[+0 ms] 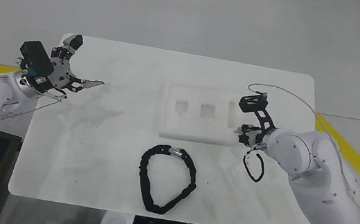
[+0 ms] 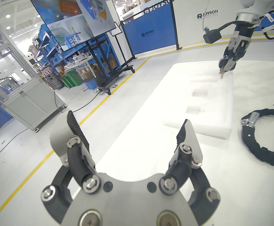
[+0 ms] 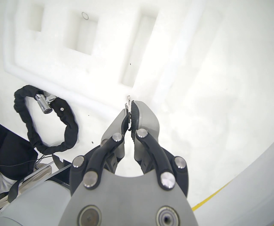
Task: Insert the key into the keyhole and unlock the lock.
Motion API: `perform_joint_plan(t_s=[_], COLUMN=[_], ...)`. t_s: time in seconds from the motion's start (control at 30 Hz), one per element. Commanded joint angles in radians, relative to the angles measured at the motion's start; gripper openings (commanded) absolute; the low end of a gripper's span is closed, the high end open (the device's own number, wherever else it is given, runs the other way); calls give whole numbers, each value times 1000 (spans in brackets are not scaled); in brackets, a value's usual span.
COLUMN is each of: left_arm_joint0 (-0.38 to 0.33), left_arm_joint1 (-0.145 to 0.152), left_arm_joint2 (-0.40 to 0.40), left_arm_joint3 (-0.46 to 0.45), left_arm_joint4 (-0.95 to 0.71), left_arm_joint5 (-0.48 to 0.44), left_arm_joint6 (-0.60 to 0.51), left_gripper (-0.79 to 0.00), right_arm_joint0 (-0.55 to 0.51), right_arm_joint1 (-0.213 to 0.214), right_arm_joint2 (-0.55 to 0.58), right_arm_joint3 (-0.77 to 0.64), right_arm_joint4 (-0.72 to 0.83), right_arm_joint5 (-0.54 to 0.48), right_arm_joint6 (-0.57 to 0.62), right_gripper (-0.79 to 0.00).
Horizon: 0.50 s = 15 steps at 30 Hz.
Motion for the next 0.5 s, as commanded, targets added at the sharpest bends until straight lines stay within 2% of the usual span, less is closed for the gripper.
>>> perform_joint_plan(t_s=[0.0,0.27,0.47], left_arm_joint0=[0,0,0], left_arm_joint1=[0,0,0], left_arm_joint2=[0,0,0], left_arm_joint3=[0,0,0], left_arm_joint4=[0,0,0], left_arm_joint5=[0,0,0], left_arm_joint6=[0,0,0], left_gripper=[0,0,0], right_arm_joint0=[6,48,52], right_arm_joint1=[-1,-11,-12], right_arm_joint2=[-8,-42,-6], right_arm_joint3=[4,13,-9], right_arm_joint4=[-32,-97,-55], right_arm_joint5=[15,54,54], right_arm_joint6=[11,46,60], right_gripper=[-785,-785,-785])
